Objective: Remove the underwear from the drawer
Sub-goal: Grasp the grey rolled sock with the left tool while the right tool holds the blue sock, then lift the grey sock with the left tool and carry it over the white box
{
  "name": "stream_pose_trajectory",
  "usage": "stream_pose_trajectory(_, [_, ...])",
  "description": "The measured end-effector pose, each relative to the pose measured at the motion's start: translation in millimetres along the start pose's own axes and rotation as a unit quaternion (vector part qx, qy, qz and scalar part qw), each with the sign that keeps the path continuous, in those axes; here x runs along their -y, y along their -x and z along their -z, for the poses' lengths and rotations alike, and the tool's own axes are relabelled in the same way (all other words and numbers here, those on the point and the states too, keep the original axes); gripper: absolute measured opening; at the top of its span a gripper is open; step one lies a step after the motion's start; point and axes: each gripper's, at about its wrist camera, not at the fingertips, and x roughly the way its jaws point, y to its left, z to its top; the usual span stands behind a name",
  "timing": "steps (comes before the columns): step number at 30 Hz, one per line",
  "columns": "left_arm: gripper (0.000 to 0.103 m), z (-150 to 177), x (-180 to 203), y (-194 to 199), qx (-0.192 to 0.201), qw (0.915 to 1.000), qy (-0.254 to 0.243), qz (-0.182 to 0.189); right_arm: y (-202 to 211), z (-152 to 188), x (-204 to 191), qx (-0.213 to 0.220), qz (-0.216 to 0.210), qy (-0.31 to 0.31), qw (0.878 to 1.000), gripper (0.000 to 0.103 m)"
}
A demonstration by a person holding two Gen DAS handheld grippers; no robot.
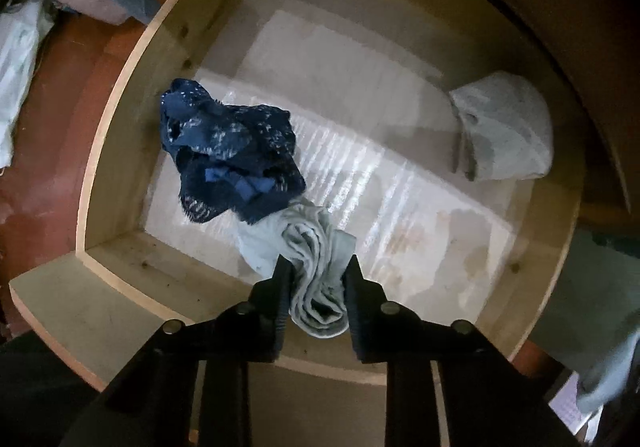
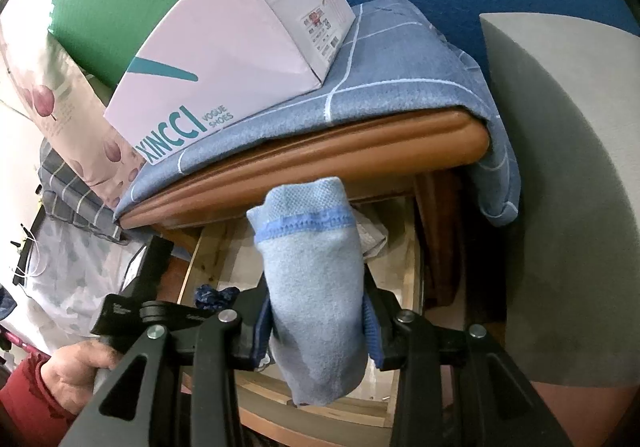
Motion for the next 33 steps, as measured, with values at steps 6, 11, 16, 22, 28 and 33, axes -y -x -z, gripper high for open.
stream_pose_trajectory(6, [0.022,6.2,-6.8,24.4,0.014,0.9981,-0.022,0.056,2.3,-0.8,0.7,0.003,-0.002,-0.004,1.000,0.038])
stream_pose_trajectory(11, [0.022,4.8,-12.7,53.9,0.032,0.9948,-0.036,0.090,2.8,-1.1,0.3,0.006,0.001,-0.005,1.000,0.038])
stream_pose_trajectory(16, [0.022,17.3,-27.8,87.9,0.039,0.9909,-0.058,0.115,1.5,-0.8,1.5,0.005,0.004,-0.010,1.000,0.038])
stream_pose_trajectory(22, [0.022,26.4,-22.8,114.3,0.057,0.9876,-0.063,0.133,0.1,-1.9,-0.8,0.006,0.005,-0.006,1.000,0.038])
stream_pose_trajectory(28, [0.022,39.0,-10.6,153.4,0.105,0.9808,-0.096,0.133,-1.2,-0.9,-0.6,0.004,0.005,-0.006,1.000,0.038])
stream_pose_trajectory(33, [0.022,51.1,-2.6,204.0,0.168,0.9697,-0.134,0.115,-3.4,-0.5,-3.1,0.001,0.010,0.001,1.000,0.038])
